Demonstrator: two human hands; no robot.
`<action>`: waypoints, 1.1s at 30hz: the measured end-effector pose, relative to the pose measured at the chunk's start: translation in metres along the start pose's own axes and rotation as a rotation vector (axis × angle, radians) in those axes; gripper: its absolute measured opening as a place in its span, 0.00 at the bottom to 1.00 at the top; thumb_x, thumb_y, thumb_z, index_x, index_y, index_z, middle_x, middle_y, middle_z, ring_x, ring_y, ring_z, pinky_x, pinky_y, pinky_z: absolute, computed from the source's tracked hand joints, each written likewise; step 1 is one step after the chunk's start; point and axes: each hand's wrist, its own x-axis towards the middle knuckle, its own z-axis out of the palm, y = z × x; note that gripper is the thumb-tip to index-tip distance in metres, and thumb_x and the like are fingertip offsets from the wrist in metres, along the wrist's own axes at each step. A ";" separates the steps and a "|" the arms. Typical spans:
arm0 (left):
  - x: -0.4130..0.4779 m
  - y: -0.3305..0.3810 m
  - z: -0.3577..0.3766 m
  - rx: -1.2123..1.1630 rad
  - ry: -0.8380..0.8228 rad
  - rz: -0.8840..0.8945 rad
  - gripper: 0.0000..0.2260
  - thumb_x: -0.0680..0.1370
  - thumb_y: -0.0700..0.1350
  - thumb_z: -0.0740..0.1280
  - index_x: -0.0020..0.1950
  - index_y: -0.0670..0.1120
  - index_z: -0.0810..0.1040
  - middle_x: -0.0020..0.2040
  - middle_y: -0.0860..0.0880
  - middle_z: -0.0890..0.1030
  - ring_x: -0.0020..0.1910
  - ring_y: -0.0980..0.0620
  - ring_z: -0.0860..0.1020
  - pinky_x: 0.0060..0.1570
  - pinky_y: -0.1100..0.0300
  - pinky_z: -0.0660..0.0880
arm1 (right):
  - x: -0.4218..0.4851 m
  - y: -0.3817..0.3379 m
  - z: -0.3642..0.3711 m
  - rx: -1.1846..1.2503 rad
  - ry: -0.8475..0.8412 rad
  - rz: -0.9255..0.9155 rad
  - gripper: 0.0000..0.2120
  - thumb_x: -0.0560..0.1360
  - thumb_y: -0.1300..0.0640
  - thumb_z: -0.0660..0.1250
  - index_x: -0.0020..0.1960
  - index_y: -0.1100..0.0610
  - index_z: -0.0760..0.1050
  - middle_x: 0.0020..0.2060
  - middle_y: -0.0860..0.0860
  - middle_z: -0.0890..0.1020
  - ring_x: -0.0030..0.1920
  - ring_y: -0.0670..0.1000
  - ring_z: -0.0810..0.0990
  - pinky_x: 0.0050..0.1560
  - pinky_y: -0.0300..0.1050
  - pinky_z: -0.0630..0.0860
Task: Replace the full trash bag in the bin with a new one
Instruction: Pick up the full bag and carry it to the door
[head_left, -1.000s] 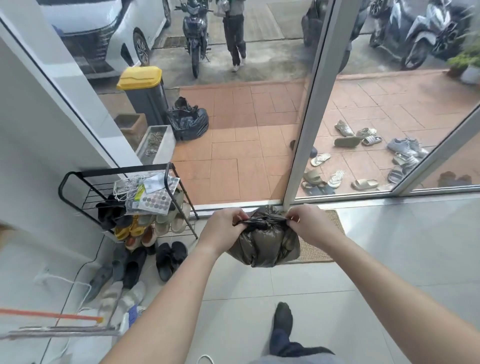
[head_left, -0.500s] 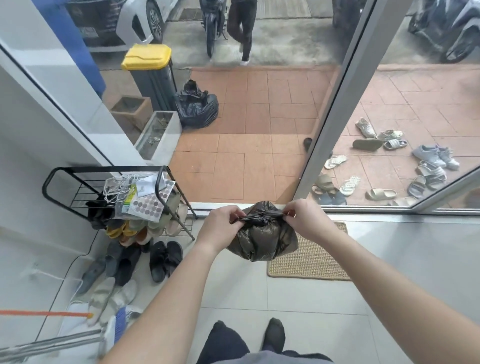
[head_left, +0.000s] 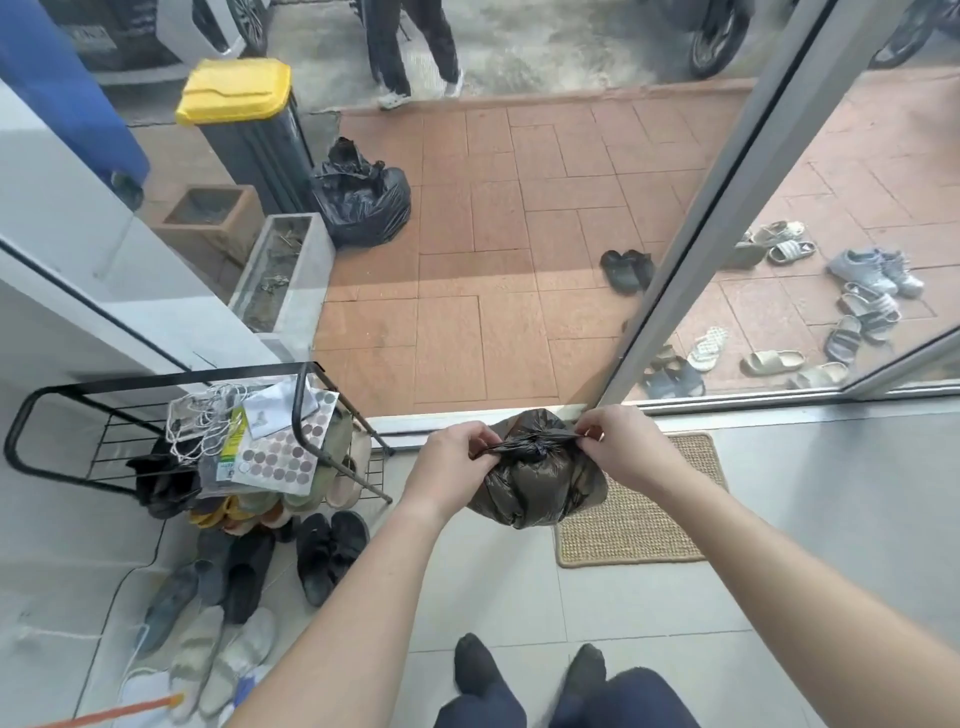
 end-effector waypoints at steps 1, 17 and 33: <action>0.009 -0.008 0.000 0.005 -0.006 -0.003 0.04 0.76 0.47 0.75 0.45 0.57 0.84 0.39 0.56 0.84 0.41 0.55 0.82 0.45 0.57 0.80 | 0.009 -0.001 0.007 0.002 -0.004 0.008 0.09 0.77 0.57 0.69 0.53 0.51 0.86 0.47 0.49 0.87 0.48 0.52 0.83 0.51 0.48 0.81; 0.157 -0.208 0.104 0.024 -0.055 -0.101 0.04 0.75 0.50 0.78 0.44 0.57 0.84 0.42 0.56 0.84 0.41 0.58 0.80 0.42 0.63 0.78 | 0.183 0.074 0.212 0.029 -0.103 0.052 0.07 0.77 0.56 0.69 0.51 0.49 0.85 0.44 0.48 0.87 0.46 0.52 0.84 0.50 0.48 0.81; 0.272 -0.428 0.280 0.094 0.003 -0.142 0.06 0.76 0.45 0.75 0.46 0.57 0.84 0.42 0.57 0.84 0.44 0.57 0.82 0.47 0.59 0.80 | 0.308 0.202 0.468 0.064 -0.069 0.039 0.07 0.76 0.57 0.69 0.50 0.48 0.84 0.44 0.45 0.85 0.47 0.51 0.83 0.53 0.50 0.81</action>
